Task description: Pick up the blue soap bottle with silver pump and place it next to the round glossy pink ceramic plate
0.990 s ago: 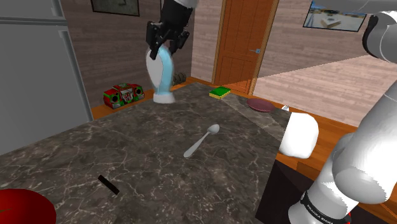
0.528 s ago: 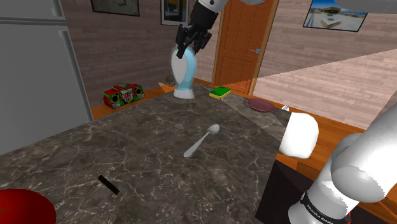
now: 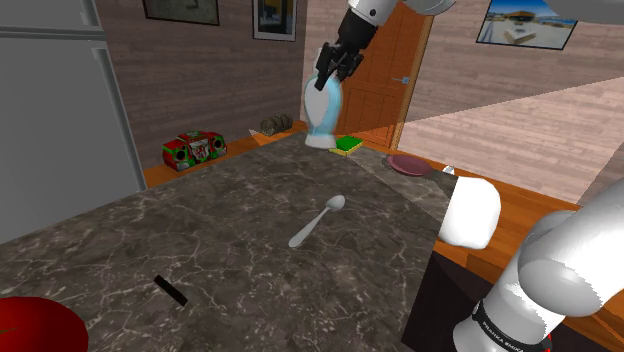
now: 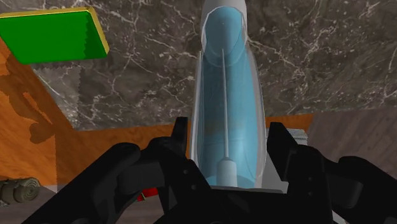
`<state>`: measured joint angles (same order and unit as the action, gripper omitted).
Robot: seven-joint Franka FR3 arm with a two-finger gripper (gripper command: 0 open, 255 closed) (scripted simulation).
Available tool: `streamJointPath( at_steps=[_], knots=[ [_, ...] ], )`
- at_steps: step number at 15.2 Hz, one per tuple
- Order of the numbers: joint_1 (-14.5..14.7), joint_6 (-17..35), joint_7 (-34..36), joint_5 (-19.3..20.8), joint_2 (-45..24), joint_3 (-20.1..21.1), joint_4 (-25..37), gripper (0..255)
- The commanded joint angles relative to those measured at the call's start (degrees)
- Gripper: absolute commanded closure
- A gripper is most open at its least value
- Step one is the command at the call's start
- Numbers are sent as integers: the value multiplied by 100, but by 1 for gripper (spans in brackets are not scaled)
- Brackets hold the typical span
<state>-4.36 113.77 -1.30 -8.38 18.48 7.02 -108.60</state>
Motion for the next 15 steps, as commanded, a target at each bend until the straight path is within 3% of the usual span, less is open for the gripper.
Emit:
streamJointPath(
  at_steps=[1, 15],
  knots=[
    [-71, -51, -317, -66, 135, -221, -121, 255],
    [-575, -526, -2325, -300, 107, -1728, 31, 255]
  ],
)
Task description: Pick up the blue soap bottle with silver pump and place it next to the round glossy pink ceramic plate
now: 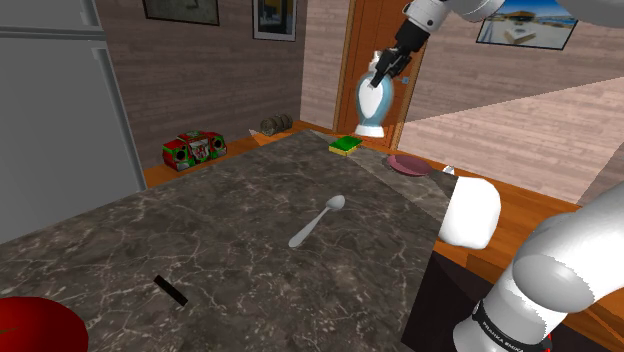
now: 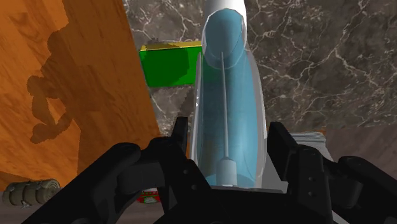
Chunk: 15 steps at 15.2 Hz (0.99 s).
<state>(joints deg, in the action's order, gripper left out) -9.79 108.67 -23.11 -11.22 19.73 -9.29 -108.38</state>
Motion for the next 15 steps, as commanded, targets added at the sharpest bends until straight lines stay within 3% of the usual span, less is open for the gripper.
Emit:
streamJointPath(
  at_steps=[1, 15],
  knots=[
    [-68, -60, -287, -36, -66, -207, 70, 255],
    [-107, 872, -618, -104, 63, -292, -1034, 255]
  ],
)
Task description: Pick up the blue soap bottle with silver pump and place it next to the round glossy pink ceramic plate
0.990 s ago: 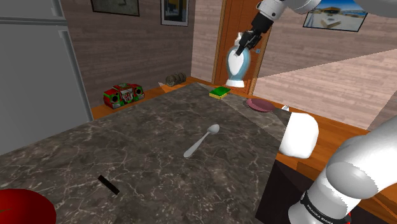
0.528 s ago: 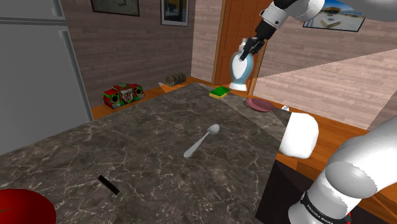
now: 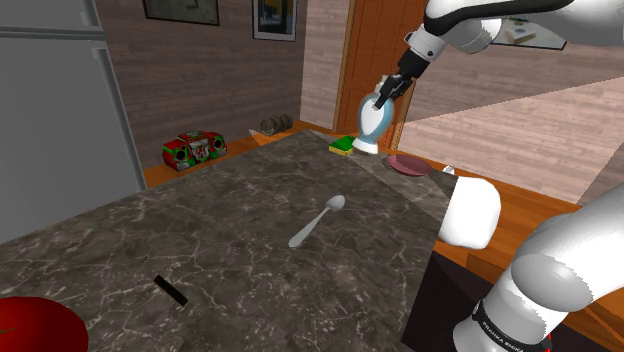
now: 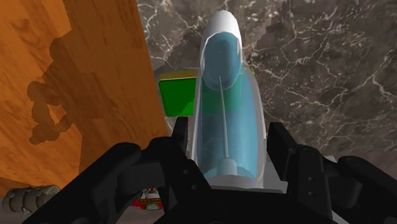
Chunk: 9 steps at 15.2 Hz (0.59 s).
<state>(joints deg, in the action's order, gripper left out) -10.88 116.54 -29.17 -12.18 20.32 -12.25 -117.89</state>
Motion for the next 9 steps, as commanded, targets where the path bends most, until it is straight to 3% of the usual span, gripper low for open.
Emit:
streamJointPath(
  at_steps=[1, 9],
  knots=[
    [3, 159, -30, -15, 8, 3, -164, 255],
    [3, 223, -47, -22, 11, 2, -232, 255]
  ],
)
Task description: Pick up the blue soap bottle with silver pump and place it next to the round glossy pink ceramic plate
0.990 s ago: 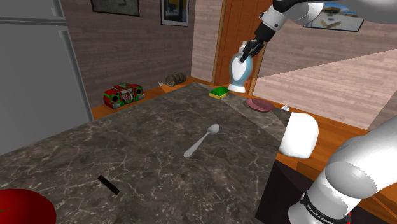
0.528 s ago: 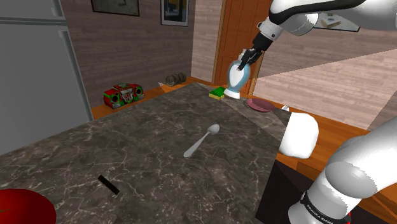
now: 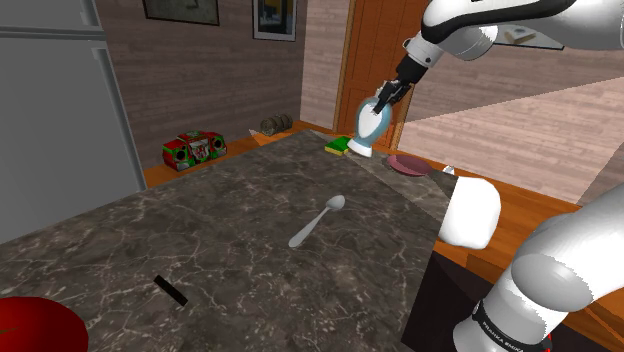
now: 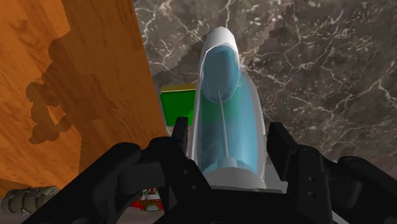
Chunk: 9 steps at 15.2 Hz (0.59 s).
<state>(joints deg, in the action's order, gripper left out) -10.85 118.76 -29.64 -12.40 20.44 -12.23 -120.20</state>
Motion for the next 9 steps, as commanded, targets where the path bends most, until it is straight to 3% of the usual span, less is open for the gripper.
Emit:
streamJointPath(
  at_steps=[1, 2, 7, 9],
  knots=[
    [0, 1, 0, 0, -1, 0, -1, 255],
    [0, 1, 0, 0, -1, 0, -1, 0],
    [0, 1, 0, 0, -1, 0, -1, 0],
    [-36, -368, 34, 57, 120, -29, 245, 0]
  ],
)
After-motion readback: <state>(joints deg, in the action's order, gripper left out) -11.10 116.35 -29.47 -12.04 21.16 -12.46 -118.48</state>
